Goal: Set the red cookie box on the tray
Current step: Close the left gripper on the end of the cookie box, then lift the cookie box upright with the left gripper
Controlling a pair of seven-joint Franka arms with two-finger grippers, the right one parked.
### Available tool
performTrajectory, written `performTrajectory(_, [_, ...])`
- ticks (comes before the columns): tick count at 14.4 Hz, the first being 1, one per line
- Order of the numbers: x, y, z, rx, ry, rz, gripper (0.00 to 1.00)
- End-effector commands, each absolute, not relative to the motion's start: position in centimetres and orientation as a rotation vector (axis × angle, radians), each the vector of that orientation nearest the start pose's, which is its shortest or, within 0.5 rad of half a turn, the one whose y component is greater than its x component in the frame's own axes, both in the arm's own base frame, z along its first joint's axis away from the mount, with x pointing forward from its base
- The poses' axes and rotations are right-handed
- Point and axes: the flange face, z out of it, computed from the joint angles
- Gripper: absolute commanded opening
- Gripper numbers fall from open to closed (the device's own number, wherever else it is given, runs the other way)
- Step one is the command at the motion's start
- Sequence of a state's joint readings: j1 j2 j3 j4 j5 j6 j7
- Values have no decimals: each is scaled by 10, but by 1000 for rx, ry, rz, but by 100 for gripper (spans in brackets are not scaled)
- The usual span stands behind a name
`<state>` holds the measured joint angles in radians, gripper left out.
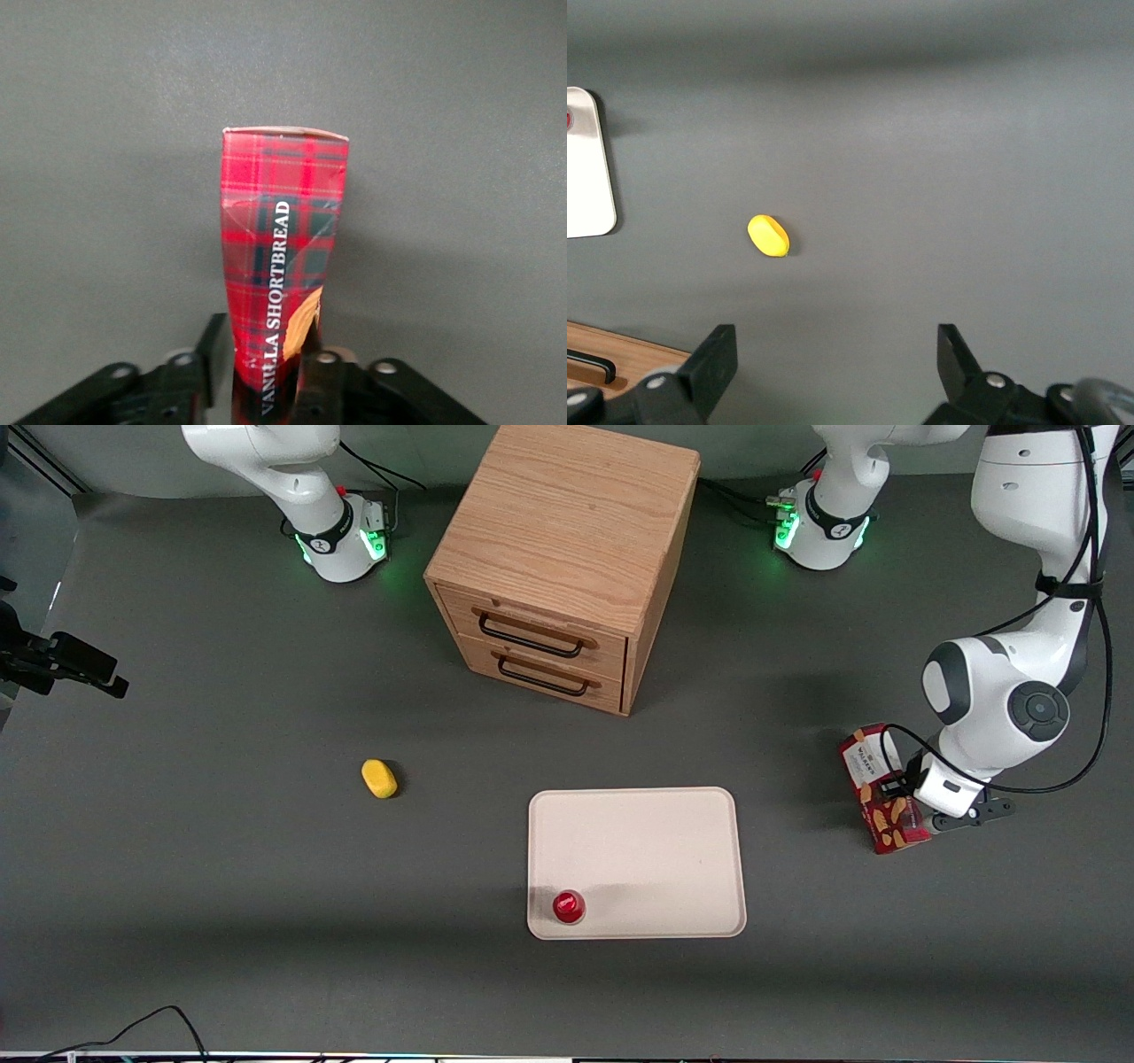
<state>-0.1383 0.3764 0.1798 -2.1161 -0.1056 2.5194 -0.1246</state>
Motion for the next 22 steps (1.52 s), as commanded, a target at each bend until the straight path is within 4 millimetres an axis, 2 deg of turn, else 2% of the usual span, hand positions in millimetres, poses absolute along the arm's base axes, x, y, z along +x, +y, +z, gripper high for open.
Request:
performTrajectory(1, [579,19,260,-3139,-367,-22,0])
performTrajectory(2, [577,17,275,-3148,-370,19,0])
performTrajectory(4, [570,12,323,-3172,-363,123,0])
performTrajectory(6, [566,10,390,-3188,-340,232,0])
performTrajectory(9, [571,6,511,-3180,-271,372,0])
performTrajectory(10, [570,8,539,-3177,-273,379,0])
performTrajectory(11, [569,10,555,-3165,-265,382,0])
performTrajectory(14, [567,10,572,-3139,-255,365,0])
performTrajectory(16, [571,-1,566,-3144,-271,363,0])
performTrajectory(17, [578,-16,556,-3139,-320,364,0])
performTrajectory(20, [610,-96,519,-3177,-466,260,0])
performTrajectory(22, [629,-157,483,-3186,-610,165,0])
